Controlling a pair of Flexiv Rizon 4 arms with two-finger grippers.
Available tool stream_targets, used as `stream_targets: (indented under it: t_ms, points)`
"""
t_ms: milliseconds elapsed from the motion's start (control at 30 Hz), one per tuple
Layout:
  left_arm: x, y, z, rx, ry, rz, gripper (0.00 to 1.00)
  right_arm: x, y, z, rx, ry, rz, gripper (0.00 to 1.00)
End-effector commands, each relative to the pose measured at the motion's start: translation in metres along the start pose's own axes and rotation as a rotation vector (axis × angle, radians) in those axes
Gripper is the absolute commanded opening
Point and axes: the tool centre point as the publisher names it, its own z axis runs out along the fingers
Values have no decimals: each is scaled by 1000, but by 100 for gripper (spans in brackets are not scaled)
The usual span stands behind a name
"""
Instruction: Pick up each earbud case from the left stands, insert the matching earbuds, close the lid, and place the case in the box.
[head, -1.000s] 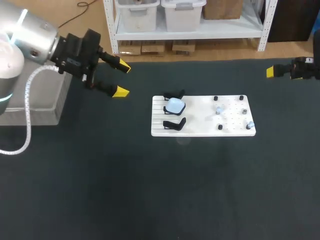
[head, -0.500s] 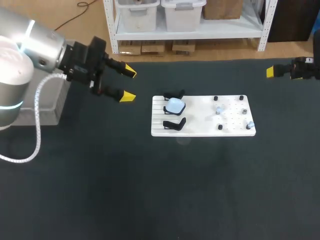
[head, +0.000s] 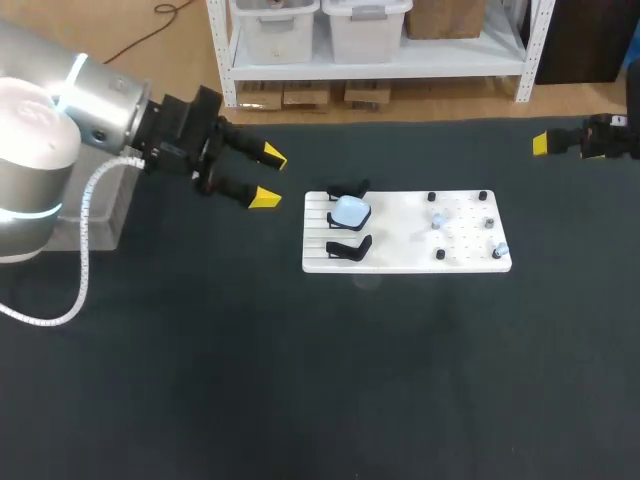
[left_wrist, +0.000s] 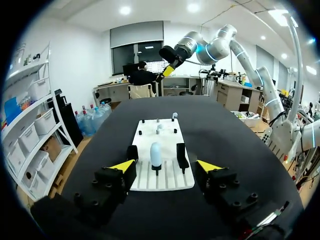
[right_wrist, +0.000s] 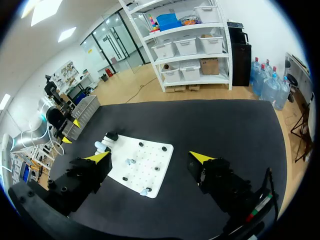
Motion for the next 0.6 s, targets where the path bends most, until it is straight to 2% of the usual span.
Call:
stream_targets:
  t_ms: [33, 233, 333, 467, 600]
  points:
    - [4, 10, 9, 26, -6, 17, 70, 0, 0, 0, 0, 0, 0, 100]
    - [7, 16, 20, 47, -6, 36, 78, 0, 0, 0, 0, 0, 0, 100]
    - [11, 18, 25, 57, -1, 35, 85, 0, 0, 0, 0, 0, 0, 100]
    - [16, 18, 34, 74, 7, 23, 99, 0, 0, 0, 0, 0, 0, 100]
    - [21, 16, 43, 90, 10, 2, 100, 0, 0, 0, 0, 0, 0, 100]
